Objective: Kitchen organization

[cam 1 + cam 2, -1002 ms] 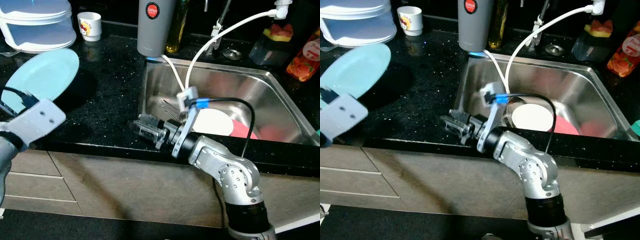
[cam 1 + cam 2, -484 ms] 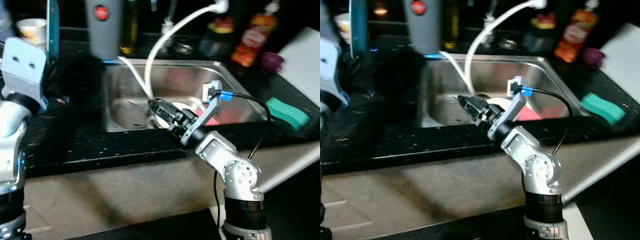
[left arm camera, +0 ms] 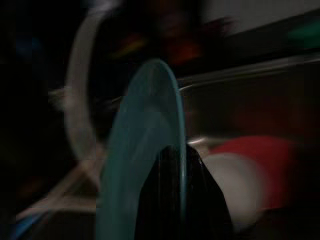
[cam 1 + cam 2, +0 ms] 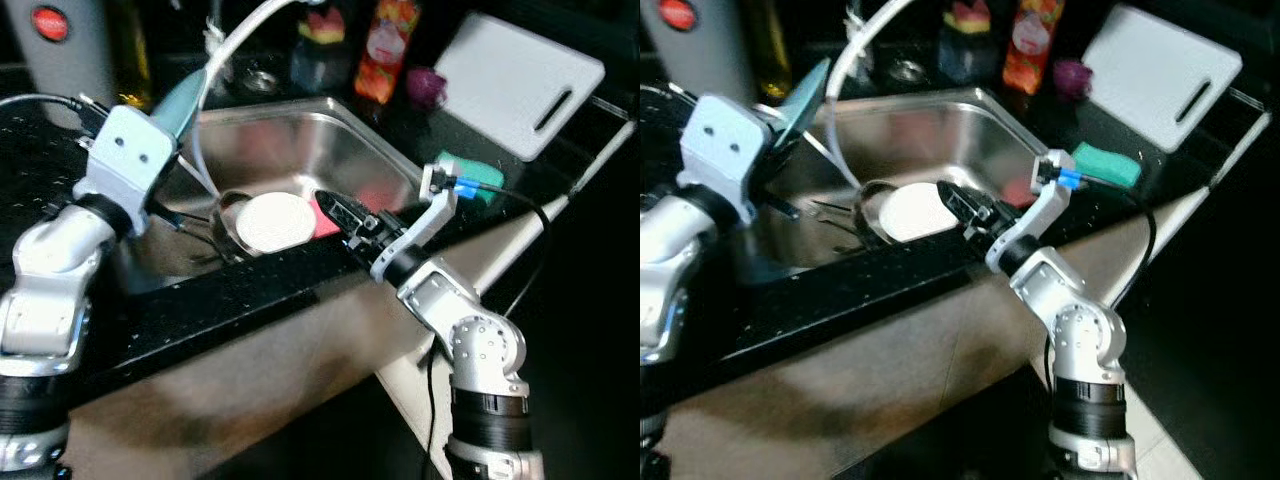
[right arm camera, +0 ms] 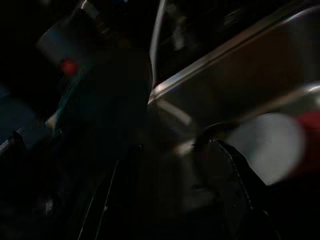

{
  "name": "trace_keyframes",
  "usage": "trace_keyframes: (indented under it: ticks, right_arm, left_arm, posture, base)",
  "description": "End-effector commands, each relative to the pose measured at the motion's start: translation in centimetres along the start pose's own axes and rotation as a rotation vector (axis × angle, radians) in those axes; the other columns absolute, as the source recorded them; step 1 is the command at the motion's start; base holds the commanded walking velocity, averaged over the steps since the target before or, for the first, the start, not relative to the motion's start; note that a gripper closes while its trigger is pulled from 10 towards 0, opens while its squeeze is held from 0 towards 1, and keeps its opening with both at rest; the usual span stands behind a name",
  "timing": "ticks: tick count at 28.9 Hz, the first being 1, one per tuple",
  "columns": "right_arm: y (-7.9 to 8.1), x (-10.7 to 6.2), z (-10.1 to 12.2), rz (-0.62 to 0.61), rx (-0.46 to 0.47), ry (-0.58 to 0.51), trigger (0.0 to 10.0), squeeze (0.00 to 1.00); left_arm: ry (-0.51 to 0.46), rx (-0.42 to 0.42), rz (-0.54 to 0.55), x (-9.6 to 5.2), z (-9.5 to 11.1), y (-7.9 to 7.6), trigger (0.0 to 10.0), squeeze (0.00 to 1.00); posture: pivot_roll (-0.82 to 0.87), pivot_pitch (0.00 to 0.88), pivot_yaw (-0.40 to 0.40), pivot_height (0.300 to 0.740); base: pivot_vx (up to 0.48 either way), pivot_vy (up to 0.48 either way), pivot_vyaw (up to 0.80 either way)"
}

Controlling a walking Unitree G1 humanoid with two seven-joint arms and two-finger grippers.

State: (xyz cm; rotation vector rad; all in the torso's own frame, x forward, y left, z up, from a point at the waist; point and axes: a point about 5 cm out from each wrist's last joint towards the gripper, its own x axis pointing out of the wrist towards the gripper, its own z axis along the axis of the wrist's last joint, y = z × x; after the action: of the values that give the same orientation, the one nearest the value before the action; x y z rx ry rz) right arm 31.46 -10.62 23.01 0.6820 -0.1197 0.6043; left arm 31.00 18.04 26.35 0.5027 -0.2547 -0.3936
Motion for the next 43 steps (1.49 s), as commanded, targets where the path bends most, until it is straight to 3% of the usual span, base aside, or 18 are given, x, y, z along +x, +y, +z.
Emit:
trace_keyframes:
  ticks: [1,6,7,8,9,10,11,18,22,28,29,30,34,43]
  right_arm:
    - [-0.3,-0.2,0.4,-0.017,-0.023,-0.025,10.0,0.0]
    - [-0.4,-0.4,0.5,-0.026,-0.048,-0.028,10.0,0.0]
    - [-0.5,-0.5,0.4,-0.029,-0.052,-0.024,10.0,0.0]
    - [-0.5,-0.6,0.3,-0.03,-0.054,-0.022,10.0,0.0]
    - [-0.5,-0.6,0.3,-0.03,-0.061,-0.018,10.0,0.0]
    - [-0.5,-0.6,0.2,-0.031,-0.065,-0.016,10.0,0.0]
    - [-0.5,-0.6,0.2,-0.03,-0.067,-0.016,10.0,0.0]
    - [-0.5,-0.5,0.2,-0.021,-0.099,-0.01,10.0,0.0]
    - [0.0,-0.3,-0.1,0.006,-0.126,0.003,10.0,0.0]
    - [0.3,-0.2,-0.4,0.019,-0.149,0.012,10.0,0.0]
    - [0.4,-0.2,-0.4,0.023,-0.154,0.017,10.0,0.0]
    - [0.4,-0.2,-0.5,0.026,-0.158,0.021,10.0,0.0]
    - [0.2,-0.3,-0.7,0.024,-0.167,0.027,10.0,0.0]
    - [-0.4,-0.3,-1.0,-0.006,-0.161,0.029,10.0,0.0]
  left_arm:
    - [-0.033,-0.022,-0.069,0.3,0.6,-0.9,0.0,0.0]
    - [-0.068,-0.029,-0.122,0.7,1.2,-1.8,0.5,0.0]
    - [-0.084,-0.047,-0.142,0.7,1.4,-2.2,3.5,0.0]
    - [-0.082,-0.048,-0.158,0.7,1.4,-2.6,10.0,0.0]
    - [-0.057,-0.036,-0.154,0.6,0.9,-2.7,10.0,0.09]
    - [-0.037,-0.024,-0.147,0.6,0.6,-2.8,10.0,0.09]
    - [-0.012,-0.009,-0.127,0.6,0.1,-2.7,10.0,1.0]
    - [0.018,0.009,-0.051,0.6,-0.7,-1.8,10.0,1.0]
    - [-0.138,-0.061,0.028,1.4,2.4,-0.6,10.0,1.0]
    - [-0.223,-0.181,0.073,1.2,3.5,-0.6,10.0,1.0]
    - [-0.236,-0.211,0.081,1.1,3.6,-0.8,10.0,0.87]
    - [-0.257,-0.272,0.087,0.8,3.6,-1.2,10.0,0.0]
    - [-0.284,-0.371,0.105,0.2,3.6,-2.1,10.0,0.0]
    - [-0.233,-0.386,0.152,-1.1,2.9,-2.6,10.0,0.0]
  posture:
    - [0.09,0.025,-0.071,0.74]
    - [0.1,0.019,-0.069,0.74]
    - [0.1,0.018,-0.07,0.74]
    - [0.1,0.019,-0.07,0.74]
    - [0.1,0.018,-0.069,0.74]
    - [0.1,0.018,-0.069,0.74]
    - [0.1,0.018,-0.069,0.74]
    - [0.1,0.015,-0.07,0.74]
    - [0.1,0.012,-0.065,0.74]
    - [0.1,0.016,-0.066,0.74]
    - [0.1,0.009,-0.066,0.74]
    - [0.1,0.009,-0.065,0.74]
    - [0.11,0.0,-0.065,0.74]
    - [0.12,0.0,-0.065,0.74]
  base:
    - [0.0,0.0,0.0]
    - [0.0,0.0,0.0]
    - [0.0,0.0,0.0]
    - [0.0,0.0,0.0]
    - [0.0,0.0,0.0]
    - [0.0,0.0,0.0]
    - [0.0,0.0,0.0]
    - [0.0,0.0,0.0]
    - [0.0,0.0,0.0]
    - [0.0,0.0,0.0]
    - [0.0,0.0,0.0]
    - [0.0,0.0,0.0]
    - [0.0,0.0,0.0]
    - [0.0,0.0,0.0]
